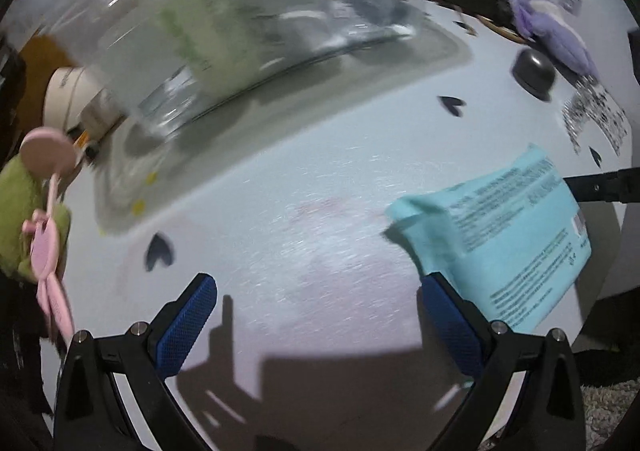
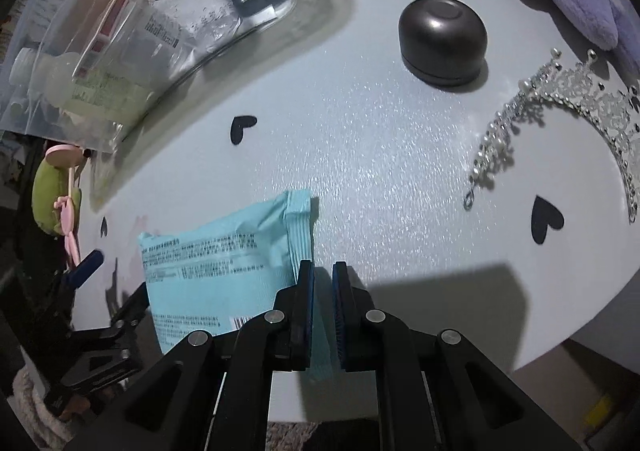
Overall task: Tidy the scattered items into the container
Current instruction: 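Lift the wet-wipe pack with the right gripper off the table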
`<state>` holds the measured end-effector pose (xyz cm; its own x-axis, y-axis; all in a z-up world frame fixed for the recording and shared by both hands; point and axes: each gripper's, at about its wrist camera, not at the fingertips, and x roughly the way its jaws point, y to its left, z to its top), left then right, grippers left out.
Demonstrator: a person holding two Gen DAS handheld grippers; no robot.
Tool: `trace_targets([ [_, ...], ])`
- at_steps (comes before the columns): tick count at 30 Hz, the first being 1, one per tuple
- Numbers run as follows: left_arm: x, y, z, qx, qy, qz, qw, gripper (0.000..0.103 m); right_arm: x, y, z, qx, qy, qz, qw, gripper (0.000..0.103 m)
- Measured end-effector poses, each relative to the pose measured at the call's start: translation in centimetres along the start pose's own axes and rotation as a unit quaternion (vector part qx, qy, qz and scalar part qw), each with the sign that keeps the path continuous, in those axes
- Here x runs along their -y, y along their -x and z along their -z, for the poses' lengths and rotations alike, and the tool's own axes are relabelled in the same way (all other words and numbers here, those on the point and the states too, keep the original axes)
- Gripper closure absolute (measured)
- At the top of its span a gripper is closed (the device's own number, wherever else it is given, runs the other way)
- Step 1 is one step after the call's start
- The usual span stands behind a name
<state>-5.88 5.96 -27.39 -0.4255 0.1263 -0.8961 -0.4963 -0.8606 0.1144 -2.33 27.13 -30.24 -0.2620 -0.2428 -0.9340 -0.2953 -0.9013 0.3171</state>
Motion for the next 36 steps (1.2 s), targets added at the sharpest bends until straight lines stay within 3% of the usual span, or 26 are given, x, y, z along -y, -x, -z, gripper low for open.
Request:
trace_targets([
  [9, 4.2, -0.7, -2.7, 0.025, -0.06, 0.026, 0.9975, 0.002, 2.7, 1.8, 1.8, 0.0, -0.023, 0.021, 1.0, 0.093],
  [20, 10.5, -1.6, -6.5, 0.059, -0.132, 0.058, 0.9878, 0.002, 8.9, 4.7, 5.5, 0.025, -0.135, 0.029, 0.99, 0.093],
  [24, 11.6, -1.8, -7.4, 0.061, -0.14, 0.06, 0.9864, 0.002, 11.3, 6.0, 7.3, 0.047, -0.184, 0.011, 0.982, 0.093],
  [28, 11.0, -1.1, -7.6, 0.067, -0.133, 0.056, 0.9872, 0.002, 14.2, 7.6, 9.4, 0.093, -0.25, -0.062, 0.962, 0.092],
  [29, 10.8, -0.7, -7.6, 0.069, -0.13, 0.057, 0.9875, 0.002, 14.7, 7.7, 9.7, 0.095, -0.261, -0.075, 0.958, 0.087],
  [30, 10.5, -0.3, -7.5, 0.072, -0.125, 0.058, 0.9878, 0.002, 15.3, 7.8, 10.0, 0.097, -0.272, -0.088, 0.953, 0.062],
  [31, 10.3, -0.1, -7.5, 0.074, -0.123, 0.058, 0.988, 0.002, 15.6, 8.0, 10.2, 0.1, -0.278, -0.097, 0.951, 0.028],
  [32, 10.3, 0.1, -7.6, 0.075, -0.121, 0.058, 0.9881, 0.002, 15.8, 8.1, 10.4, 0.103, -0.281, -0.103, 0.949, 0.022],
  [36, 10.6, -0.1, -7.6, 0.064, -0.127, 0.045, 0.9887, 0.002, 16.1, 7.1, 10.5, 0.103, -0.297, -0.147, 0.938, 0.022],
])
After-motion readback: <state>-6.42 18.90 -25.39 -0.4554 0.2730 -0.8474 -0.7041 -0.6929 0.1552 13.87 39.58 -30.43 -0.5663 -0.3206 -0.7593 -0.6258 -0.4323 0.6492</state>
